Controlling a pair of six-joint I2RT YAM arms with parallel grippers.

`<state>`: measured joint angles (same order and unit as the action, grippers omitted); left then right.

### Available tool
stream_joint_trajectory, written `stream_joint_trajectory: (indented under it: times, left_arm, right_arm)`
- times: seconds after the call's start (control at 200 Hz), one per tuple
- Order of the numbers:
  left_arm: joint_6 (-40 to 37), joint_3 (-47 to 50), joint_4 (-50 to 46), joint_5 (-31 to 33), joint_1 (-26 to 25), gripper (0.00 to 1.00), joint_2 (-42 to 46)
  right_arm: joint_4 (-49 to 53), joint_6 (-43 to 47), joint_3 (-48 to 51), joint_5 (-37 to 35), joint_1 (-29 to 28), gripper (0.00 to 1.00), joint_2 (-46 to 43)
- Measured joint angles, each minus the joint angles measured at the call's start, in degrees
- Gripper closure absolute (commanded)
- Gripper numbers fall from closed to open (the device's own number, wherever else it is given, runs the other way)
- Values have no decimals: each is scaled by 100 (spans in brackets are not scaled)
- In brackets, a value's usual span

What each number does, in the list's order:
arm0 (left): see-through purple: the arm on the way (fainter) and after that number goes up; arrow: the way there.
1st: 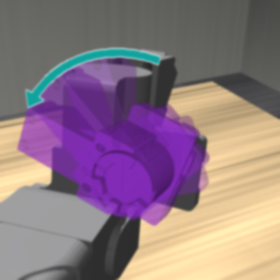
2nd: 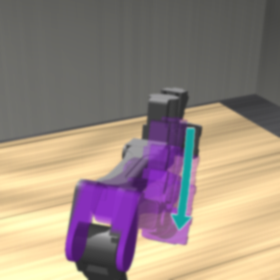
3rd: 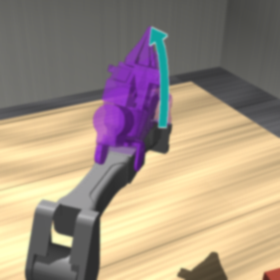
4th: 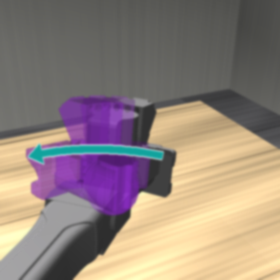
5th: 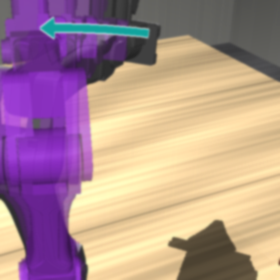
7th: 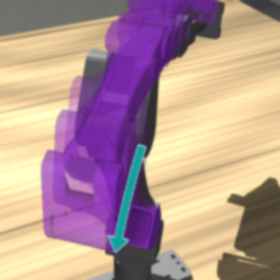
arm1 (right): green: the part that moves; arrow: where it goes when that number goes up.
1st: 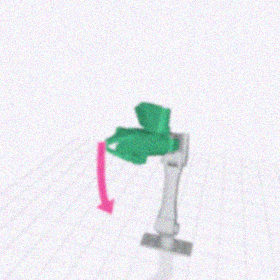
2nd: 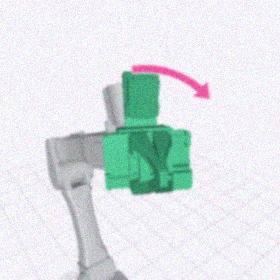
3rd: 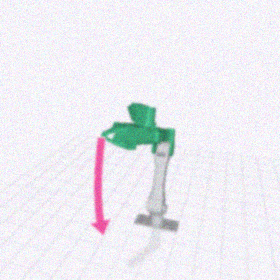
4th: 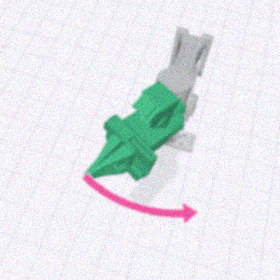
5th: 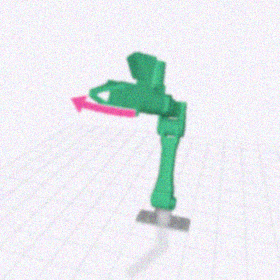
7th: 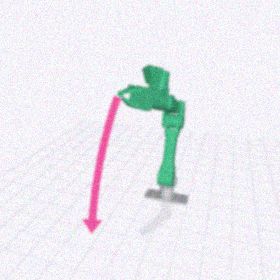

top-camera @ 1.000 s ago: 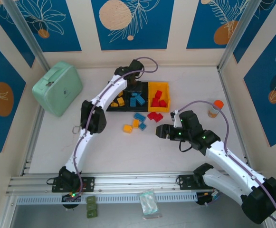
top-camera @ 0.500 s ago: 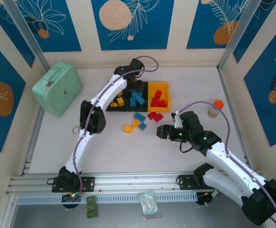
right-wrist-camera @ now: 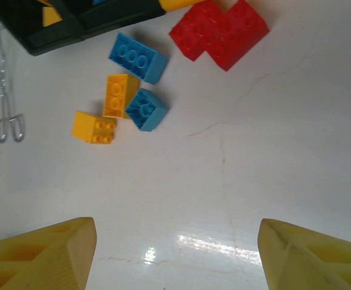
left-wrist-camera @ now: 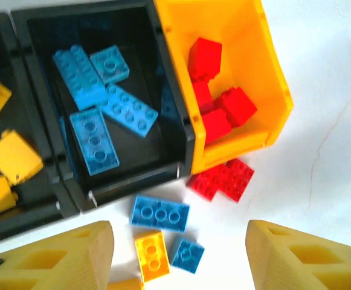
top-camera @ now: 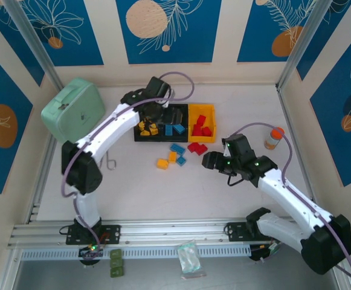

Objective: Sort the legos into containers by color
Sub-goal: Move the lego to the center of the table.

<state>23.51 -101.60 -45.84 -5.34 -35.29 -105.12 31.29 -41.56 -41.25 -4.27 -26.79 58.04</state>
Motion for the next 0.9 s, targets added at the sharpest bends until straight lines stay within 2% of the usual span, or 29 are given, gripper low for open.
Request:
stream_joint_trajectory:
  times: [0.16, 0.295, 0.455, 0.655, 0.9]
  left_arm:
    - [22, 2017, 564, -74, 0, 38, 1239]
    - [219, 3534, 931, -109, 0, 37, 2269]
    - [599, 4798, 1274, -131, 0, 37, 3239]
    - [1021, 5549, 1655, -212, 0, 36, 3880]
    - [1272, 5792, 1919, -271, 0, 36, 3958]
  right_arm:
    - [-131, -175, -210, -179, 37, 19, 898]
    - [-229, -310, -466, -372, 68, 19, 1631]
    - [-404, -376, -1027, -562, 101, 21, 2594]
    - [-588, -396, -1574, -695, 116, 22, 3567]
    - [-643, -549, -1971, -922, 175, 25, 4256]
